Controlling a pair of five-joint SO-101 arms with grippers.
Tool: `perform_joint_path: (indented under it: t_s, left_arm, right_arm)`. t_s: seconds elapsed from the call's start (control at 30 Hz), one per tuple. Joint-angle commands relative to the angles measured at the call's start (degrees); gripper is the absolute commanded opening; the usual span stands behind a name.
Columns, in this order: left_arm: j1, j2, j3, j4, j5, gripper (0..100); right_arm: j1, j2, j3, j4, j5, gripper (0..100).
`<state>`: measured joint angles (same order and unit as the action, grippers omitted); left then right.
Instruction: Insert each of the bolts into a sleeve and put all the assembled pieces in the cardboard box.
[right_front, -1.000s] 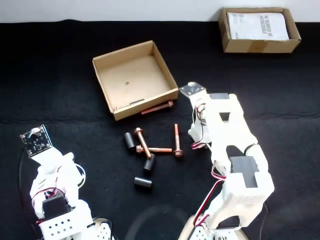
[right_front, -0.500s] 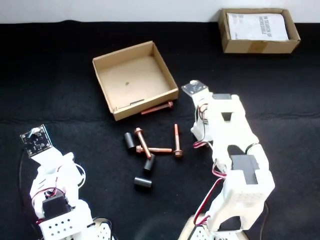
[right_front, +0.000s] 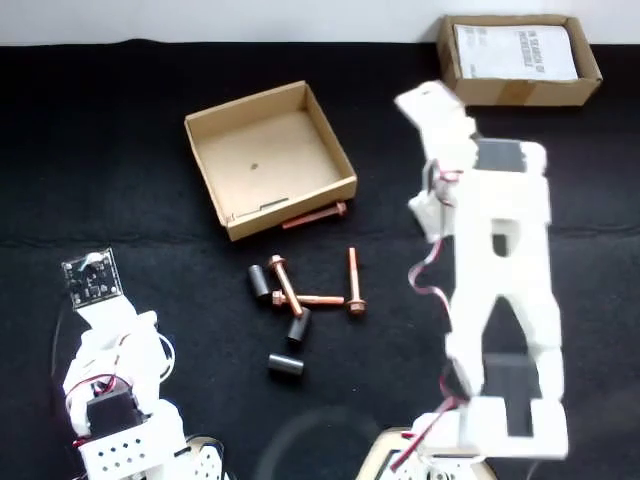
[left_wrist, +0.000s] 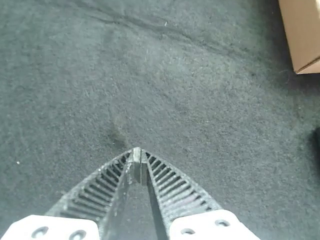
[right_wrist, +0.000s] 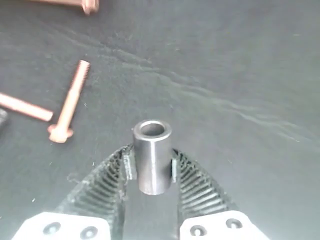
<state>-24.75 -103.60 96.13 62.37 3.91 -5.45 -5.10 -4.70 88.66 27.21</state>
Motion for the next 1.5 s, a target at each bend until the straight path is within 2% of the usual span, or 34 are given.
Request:
perform_joint_path:
  t_s: [0.0, 0.2, 0.33, 0.53, 0.7, 0.87, 1.07, 1.2, 1.47]
  left_arm:
    - [4.3, -0.2, 0.3, 0.6, -0.5, 1]
    - [10.9, -0.2, -8.0, 1.8, -4.9, 1]
    - [14.6, 5.5, -13.7, 1.6, -7.7, 1]
    - [20.6, 34.0, -31.7, 2.0, -7.6, 1]
    - [32.0, 61.1, -50.9, 10.9, -8.2, 1]
    - [44.9, 86.2, -70.8, 20.5, -16.7, 1]
    - [55.2, 111.6, -91.3, 30.1, -25.2, 1]
    - [57.5, 125.5, -102.1, 31.7, -31.4, 1]
    - [57.8, 141.5, -123.6, 34.5, -39.3, 1]
  right_arm:
    - [2.2, -14.7, -4.0, 6.5, 0.2, 0.7]
    - [9.5, -33.4, -2.7, 12.4, 0.3, 0.7]
    - [15.4, -45.1, 6.2, 12.4, 0.7, 0.7]
    - [20.8, -62.9, 25.2, 12.2, 0.7, 0.7]
    - [27.6, -73.3, 38.5, 8.0, 0.7, 0.7]
    - [41.1, -79.8, 53.8, -4.0, 6.7, 0.7]
    - [54.8, -83.9, 70.5, -21.6, 11.7, 0.7]
    - [58.8, -85.8, 78.2, -27.8, 14.1, 0.7]
    - [59.6, -89.9, 83.9, -28.4, 15.3, 0.7]
